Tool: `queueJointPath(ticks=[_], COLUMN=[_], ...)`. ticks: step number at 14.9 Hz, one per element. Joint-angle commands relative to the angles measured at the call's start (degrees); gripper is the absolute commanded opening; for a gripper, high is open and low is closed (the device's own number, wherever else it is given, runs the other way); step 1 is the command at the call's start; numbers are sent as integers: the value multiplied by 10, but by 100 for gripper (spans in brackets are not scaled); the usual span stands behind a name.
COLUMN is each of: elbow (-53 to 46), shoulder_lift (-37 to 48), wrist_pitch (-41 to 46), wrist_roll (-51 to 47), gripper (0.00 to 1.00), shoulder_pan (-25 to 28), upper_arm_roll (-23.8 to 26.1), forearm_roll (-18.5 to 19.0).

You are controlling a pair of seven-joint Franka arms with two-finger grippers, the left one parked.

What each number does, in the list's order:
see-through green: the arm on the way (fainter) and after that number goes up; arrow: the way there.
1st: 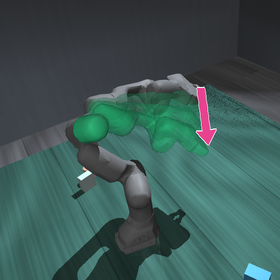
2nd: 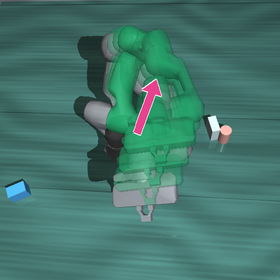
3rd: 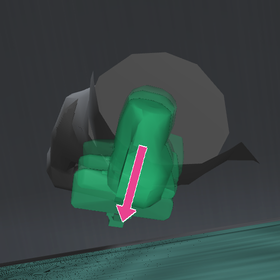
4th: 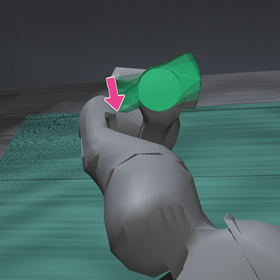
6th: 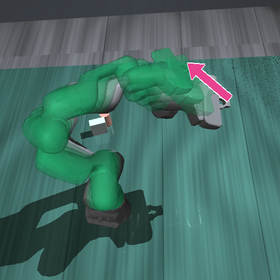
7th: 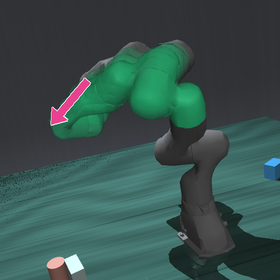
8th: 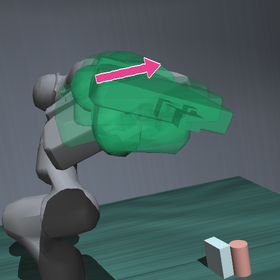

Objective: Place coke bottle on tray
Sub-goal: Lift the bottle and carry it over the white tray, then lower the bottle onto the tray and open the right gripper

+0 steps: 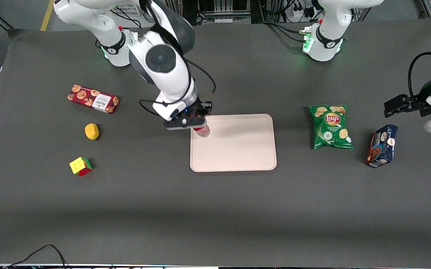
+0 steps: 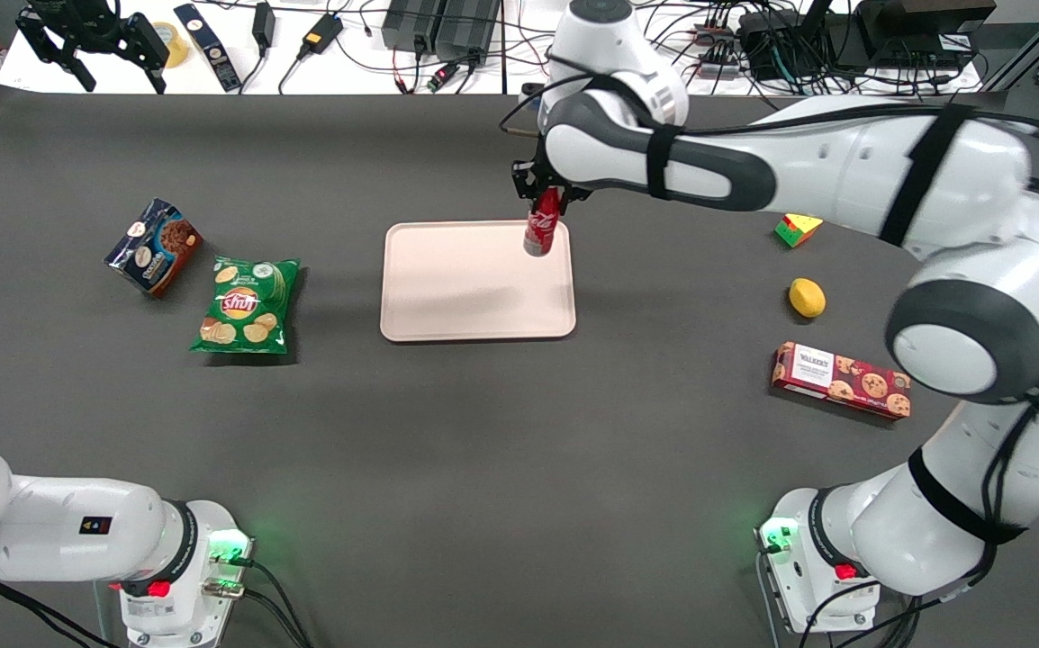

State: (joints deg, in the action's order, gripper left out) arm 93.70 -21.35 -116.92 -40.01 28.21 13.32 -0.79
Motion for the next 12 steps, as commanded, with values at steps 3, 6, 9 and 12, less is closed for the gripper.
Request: queueJointPath(ticks=[3, 6, 9, 12], elbow=[-32, -29, -29, -30], shoulder_lift=[-69, -87, -104, -117], wrist_pitch=[-34, -49, -63, -64], wrist_roll=[-9, -8, -7, -4], gripper=[0, 0, 0, 0], shoulder_pan=[1, 1, 1, 0], upper_arm_roll=[1, 1, 1, 0], forearm_roll=[76, 90, 91, 107])
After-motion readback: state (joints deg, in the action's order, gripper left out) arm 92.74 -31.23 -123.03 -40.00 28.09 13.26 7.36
